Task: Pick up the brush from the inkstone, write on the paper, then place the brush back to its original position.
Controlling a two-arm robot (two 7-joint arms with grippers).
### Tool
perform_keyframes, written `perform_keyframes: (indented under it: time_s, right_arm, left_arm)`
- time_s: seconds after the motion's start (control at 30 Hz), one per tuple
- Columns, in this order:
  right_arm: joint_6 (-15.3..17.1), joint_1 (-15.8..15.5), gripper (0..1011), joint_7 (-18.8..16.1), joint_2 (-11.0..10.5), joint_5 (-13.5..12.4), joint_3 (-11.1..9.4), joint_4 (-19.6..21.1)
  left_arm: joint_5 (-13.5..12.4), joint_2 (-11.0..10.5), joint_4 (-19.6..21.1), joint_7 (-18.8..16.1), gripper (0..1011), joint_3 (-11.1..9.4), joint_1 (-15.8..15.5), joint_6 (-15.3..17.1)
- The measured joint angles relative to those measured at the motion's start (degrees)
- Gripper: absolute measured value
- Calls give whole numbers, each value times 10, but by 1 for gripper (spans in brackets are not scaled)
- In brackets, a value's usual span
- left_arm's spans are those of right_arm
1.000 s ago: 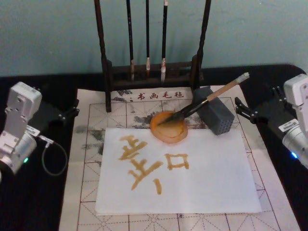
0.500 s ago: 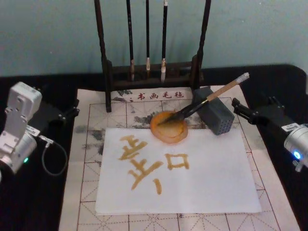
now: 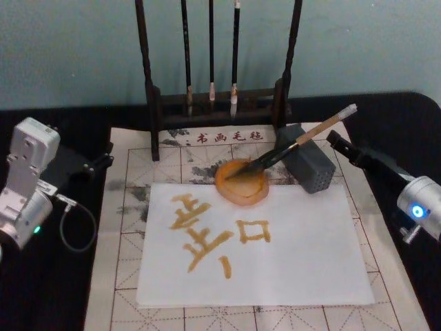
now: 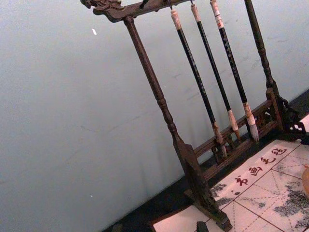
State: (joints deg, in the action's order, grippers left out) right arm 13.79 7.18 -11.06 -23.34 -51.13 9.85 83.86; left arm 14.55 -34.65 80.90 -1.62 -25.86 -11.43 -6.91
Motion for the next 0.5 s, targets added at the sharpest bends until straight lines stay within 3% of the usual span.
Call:
perform_keyframes:
  time_s: [0.2,0.5]
  right_arm:
    - [25,9,1000,20,22,-49,-9,-7]
    - [42,28,1000,48,47,-89,-8,-24]
  left_arm:
    - [0,0,0,0,1001,0,0,0]
    - [0,0,0,0,1001,0,0,0]
